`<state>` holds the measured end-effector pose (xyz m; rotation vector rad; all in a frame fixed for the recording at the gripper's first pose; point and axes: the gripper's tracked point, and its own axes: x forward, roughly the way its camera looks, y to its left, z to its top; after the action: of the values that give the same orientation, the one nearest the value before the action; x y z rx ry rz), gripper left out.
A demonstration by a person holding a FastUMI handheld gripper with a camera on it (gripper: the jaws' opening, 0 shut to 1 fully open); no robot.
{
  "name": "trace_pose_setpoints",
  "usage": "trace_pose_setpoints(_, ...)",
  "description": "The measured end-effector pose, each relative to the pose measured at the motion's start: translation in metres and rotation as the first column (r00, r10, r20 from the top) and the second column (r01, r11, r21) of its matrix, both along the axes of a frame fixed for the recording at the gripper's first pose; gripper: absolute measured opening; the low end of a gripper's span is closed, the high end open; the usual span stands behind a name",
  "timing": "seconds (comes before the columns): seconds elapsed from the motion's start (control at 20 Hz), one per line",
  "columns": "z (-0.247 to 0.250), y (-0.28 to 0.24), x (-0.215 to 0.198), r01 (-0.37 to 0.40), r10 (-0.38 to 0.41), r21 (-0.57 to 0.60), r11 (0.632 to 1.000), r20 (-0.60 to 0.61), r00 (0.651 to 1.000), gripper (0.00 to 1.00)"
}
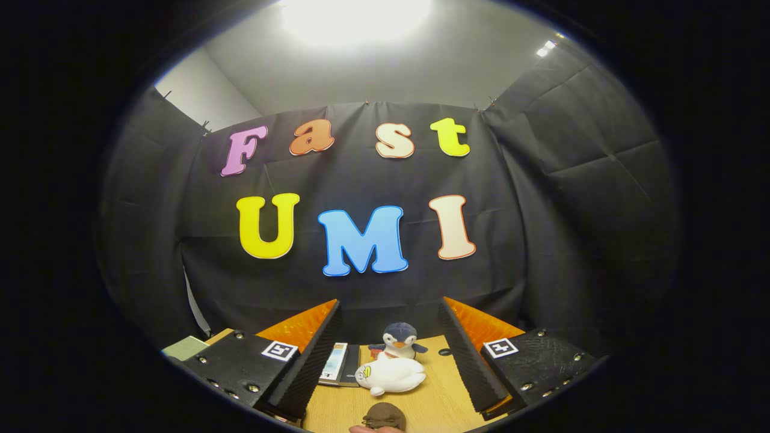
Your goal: Open the storage box then place both shoes into the box .Put the left shoe in first, then the right shoe, with the right side of both shoes facing outward in a uniform manner.
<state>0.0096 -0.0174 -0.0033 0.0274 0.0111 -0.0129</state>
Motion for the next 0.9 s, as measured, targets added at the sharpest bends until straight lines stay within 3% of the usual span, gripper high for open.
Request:
trace_pose_setpoints(0.6,-0.019,0.013,0.007,-0.023,0.024,0.026,0.999,-0.038,0.999,0.97)
trace_pose_setpoints(0.9,-0.050,0.056,0.018,-0.140,0.150,0.095,0.986,-0.112,0.982,0.97)
